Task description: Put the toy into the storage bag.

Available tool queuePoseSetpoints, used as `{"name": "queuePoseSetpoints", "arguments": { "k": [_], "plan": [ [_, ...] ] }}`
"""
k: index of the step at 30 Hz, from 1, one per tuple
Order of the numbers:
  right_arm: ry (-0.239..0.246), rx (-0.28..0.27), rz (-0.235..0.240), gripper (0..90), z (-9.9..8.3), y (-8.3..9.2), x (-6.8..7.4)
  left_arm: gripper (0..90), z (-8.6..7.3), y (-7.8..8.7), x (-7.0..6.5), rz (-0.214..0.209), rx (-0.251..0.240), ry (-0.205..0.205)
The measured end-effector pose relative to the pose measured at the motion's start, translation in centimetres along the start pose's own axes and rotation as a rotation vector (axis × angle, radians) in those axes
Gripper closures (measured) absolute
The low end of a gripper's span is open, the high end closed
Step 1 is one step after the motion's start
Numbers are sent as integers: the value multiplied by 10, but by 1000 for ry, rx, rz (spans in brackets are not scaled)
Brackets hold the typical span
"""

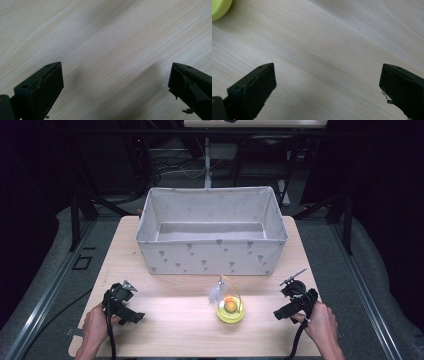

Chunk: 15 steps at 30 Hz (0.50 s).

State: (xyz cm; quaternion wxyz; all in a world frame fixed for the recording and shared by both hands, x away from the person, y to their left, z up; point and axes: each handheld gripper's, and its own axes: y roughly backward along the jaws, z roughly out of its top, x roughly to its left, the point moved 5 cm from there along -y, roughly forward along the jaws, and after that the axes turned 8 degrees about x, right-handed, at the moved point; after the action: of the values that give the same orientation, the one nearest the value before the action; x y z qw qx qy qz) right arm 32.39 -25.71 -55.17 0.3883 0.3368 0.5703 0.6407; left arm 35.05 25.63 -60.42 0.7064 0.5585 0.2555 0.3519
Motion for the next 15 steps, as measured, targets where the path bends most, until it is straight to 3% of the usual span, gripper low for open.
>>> {"name": "queuePoseSetpoints", "arguments": {
  "k": [9,12,13,15],
  "plan": [
    [19,-11,-30,0,-1,3,3,0,0,2,3,8,0,10],
    [41,9,-24,0,-1,7,6,0,0,2,2,11,1,5],
    [29,-15,-29,0,0,6,8,0,0,2,2,11,-1,9],
    [62,7,-36,0,1,11,11,0,-1,3,3,11,-5,11]
  ]
}}
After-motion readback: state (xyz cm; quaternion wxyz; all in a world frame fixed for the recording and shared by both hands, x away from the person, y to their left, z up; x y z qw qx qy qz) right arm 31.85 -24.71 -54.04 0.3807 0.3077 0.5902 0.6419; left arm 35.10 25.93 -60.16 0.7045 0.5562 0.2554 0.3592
